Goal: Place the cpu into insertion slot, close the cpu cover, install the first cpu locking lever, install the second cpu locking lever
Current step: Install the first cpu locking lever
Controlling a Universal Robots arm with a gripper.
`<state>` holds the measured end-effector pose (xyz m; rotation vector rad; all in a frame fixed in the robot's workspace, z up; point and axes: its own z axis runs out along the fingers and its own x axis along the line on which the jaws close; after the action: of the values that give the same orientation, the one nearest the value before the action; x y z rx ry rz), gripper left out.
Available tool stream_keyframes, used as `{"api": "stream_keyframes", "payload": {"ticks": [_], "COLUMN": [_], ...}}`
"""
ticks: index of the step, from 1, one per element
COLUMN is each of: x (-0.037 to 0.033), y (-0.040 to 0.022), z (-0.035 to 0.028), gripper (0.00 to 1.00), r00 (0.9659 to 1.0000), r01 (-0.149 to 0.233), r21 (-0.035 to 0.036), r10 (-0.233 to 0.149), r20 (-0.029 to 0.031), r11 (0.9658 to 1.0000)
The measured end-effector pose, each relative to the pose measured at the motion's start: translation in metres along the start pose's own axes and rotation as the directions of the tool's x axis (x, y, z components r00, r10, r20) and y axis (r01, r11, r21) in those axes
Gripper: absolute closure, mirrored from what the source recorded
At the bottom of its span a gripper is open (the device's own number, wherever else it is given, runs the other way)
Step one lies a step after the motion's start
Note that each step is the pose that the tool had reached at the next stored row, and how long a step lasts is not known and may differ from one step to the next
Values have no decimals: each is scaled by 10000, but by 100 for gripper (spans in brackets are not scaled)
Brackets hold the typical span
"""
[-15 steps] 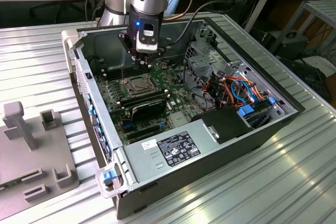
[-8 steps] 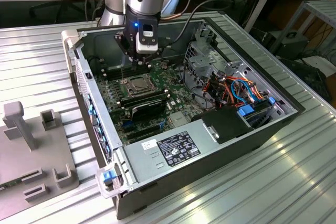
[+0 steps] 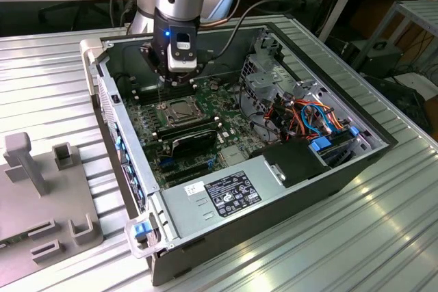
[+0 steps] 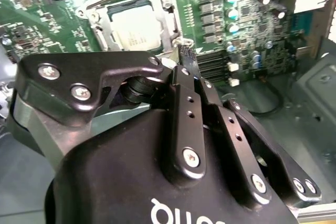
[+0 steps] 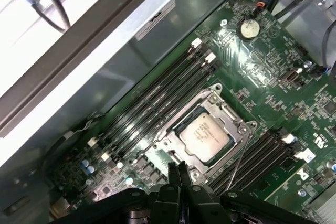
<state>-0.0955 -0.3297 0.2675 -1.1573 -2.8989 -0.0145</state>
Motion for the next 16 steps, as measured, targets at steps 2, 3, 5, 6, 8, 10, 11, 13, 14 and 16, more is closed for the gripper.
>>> {"api": "stream_keyframes", "payload": {"ticks": [2, 3, 5, 6, 8, 10, 11, 13, 14, 16], "x": [33, 47, 62, 68, 78, 88, 97, 118, 125, 133], "y": [-31, -45, -59, -63, -68, -66, -57, -35, -28, -20], "z": [1, 1, 2, 2, 2, -3, -5, -8, -15, -39], "gripper": [89, 89, 89, 89, 89, 89, 89, 89, 89, 89], "r00": [10000, 9999, 9998, 9997, 9995, 9994, 9994, 9993, 9992, 9990], "r01": [80, 116, 198, 251, 318, 345, 359, 381, 401, 445], "r21": [2, 3, 3, 2, 5, 6, 6, 4, -3, -4], "r10": [-80, -116, -198, -251, -318, -345, -359, -381, -401, -445], "r20": [0, 0, -1, -2, -3, -3, -3, -4, -12, -13], "r11": [10000, 9999, 9998, 9997, 9995, 9994, 9994, 9993, 9992, 9990]}}
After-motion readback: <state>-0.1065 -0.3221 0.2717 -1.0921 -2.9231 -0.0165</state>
